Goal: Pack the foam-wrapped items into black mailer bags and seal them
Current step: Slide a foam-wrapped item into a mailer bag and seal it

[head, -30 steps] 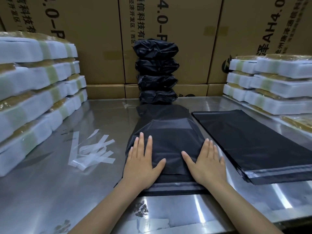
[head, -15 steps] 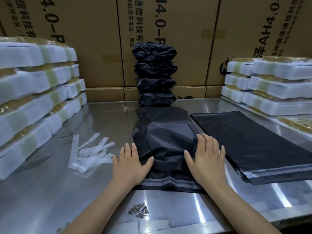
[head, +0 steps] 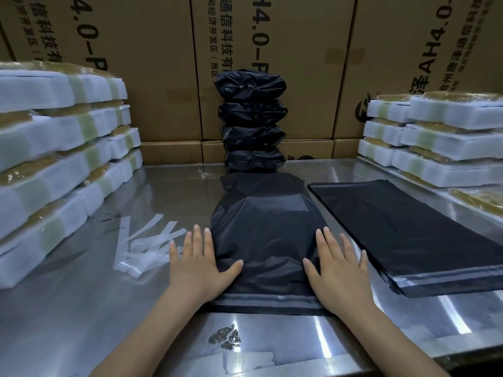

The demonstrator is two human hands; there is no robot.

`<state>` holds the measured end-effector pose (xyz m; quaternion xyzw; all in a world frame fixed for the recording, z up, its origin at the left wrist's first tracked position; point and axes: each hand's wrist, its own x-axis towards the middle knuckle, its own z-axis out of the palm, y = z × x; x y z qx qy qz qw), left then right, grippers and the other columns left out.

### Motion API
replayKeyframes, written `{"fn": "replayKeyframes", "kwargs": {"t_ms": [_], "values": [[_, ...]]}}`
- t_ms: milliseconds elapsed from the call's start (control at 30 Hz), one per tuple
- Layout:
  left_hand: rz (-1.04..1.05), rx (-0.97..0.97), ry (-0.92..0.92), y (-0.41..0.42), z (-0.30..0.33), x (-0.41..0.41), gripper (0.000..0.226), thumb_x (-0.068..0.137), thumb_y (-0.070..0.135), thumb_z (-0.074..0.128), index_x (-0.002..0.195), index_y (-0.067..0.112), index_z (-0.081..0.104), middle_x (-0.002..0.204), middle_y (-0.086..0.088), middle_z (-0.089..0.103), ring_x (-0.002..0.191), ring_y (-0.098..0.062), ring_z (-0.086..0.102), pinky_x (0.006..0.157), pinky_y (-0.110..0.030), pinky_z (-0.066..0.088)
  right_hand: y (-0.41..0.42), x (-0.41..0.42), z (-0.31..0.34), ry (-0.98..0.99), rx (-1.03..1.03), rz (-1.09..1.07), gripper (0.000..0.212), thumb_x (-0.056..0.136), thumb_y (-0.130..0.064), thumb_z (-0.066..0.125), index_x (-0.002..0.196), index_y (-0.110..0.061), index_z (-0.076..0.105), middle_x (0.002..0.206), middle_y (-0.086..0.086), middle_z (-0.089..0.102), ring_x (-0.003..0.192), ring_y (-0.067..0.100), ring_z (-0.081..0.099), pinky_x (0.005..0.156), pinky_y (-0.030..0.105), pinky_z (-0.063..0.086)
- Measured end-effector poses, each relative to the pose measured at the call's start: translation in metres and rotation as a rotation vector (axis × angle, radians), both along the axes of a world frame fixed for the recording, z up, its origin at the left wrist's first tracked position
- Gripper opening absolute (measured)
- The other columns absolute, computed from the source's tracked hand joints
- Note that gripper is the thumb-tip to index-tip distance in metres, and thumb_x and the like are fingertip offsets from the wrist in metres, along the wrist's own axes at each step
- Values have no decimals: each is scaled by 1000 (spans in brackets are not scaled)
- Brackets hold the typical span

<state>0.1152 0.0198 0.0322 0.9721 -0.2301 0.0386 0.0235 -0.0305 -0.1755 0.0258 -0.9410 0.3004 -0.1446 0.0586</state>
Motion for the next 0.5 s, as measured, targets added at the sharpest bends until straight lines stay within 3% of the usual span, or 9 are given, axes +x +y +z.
{"fn": "replayKeyframes", "kwargs": {"t_ms": [67,133,167,233,267,367,500], "values": [[-70,-105,-70,-5,4,-7,99,82,72,29,149,16,-17,157,-6,-20,146,-23,-13,114,-51,-9,9,1,8,-153,-106,54,56,97,-42,43,148,-20,32,158,0,21,146,24,14,116,52,11],[-265,-246,-176,-18,9,-16,93,81,56,41,151,20,-8,159,0,-14,146,-19,-9,116,-46,-6,15,10,15,-401,-197,192,38,86,-28,64,122,-16,60,134,4,52,127,26,45,106,51,34],[-383,-306,-220,-28,11,-21,85,82,48,44,152,21,4,160,1,-2,146,-18,0,117,-42,0,19,16,18,-488,-229,278,29,83,-23,66,111,-16,65,120,2,59,115,23,53,98,46,44],[-540,-370,-295,-47,13,-28,57,84,34,45,139,19,40,146,0,37,136,-19,33,113,-34,26,28,31,22,-494,-219,410,12,83,-19,62,94,-15,66,96,-2,63,93,19,57,79,37,51],[-555,-362,-320,-55,14,-31,44,85,31,44,127,18,51,131,2,49,122,-18,45,101,-29,36,30,38,24,-475,-205,425,7,85,-17,60,87,-14,66,87,-2,62,85,19,57,72,36,50],[-480,-311,-329,-63,7,-24,34,91,39,37,116,22,53,115,6,51,101,-14,49,80,-27,40,23,52,18,-368,-142,317,17,92,-23,50,91,-15,65,90,-1,62,88,20,55,75,33,42],[-377,-345,-220,-59,-3,-4,47,91,56,36,123,25,53,115,6,48,106,-15,46,86,-29,41,2,56,9,-265,-108,124,27,97,-35,39,104,-19,59,105,-3,57,102,18,49,83,31,39]]}}
